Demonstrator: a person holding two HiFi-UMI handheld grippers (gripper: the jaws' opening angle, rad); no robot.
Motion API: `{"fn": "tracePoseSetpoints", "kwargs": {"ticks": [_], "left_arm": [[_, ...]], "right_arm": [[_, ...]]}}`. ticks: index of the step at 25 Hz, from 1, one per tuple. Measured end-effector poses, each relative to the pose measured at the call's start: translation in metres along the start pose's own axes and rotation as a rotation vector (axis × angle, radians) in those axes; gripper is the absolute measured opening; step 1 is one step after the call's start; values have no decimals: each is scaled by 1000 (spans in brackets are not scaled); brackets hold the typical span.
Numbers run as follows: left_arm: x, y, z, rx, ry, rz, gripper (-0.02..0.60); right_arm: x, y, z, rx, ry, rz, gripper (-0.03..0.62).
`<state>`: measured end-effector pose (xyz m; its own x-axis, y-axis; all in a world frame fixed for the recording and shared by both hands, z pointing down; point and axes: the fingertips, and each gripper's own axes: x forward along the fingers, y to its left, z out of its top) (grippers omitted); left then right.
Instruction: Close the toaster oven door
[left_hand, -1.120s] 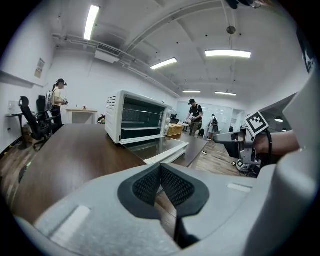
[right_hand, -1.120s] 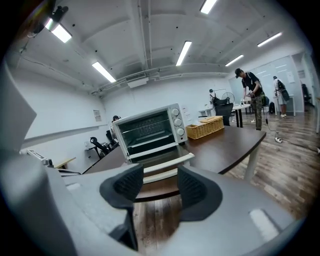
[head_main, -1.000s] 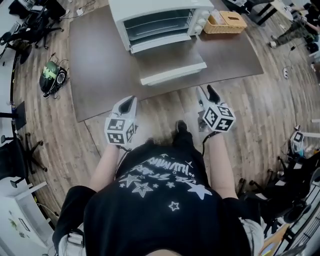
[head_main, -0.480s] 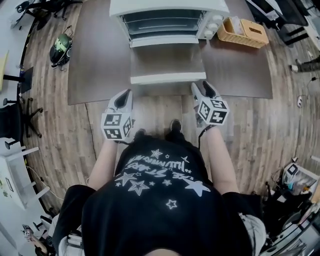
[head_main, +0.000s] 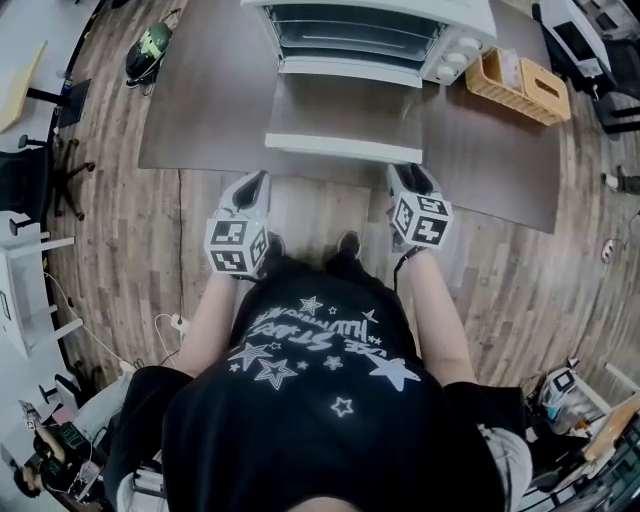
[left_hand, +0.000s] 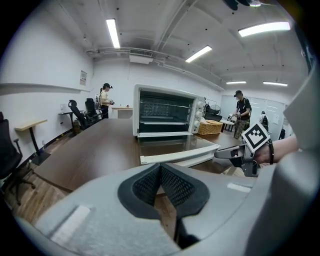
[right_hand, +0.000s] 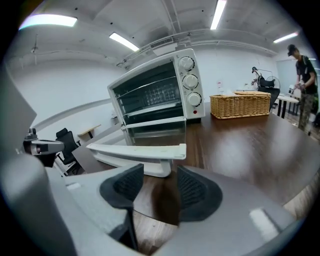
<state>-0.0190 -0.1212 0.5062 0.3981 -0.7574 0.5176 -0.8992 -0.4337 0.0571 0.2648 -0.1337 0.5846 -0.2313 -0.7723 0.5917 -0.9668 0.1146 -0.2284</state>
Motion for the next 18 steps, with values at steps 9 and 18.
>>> {"fn": "tracePoseSetpoints", "kwargs": {"ticks": [9,18], "left_arm": [[-14,-10,-15,-18,24,58,11],[-15,-15,-14,-20,17,78,11]], "right_arm": [[14,-6,6,-73,3,-25,195],[15,-7,8,-64,20,-29,92]]}}
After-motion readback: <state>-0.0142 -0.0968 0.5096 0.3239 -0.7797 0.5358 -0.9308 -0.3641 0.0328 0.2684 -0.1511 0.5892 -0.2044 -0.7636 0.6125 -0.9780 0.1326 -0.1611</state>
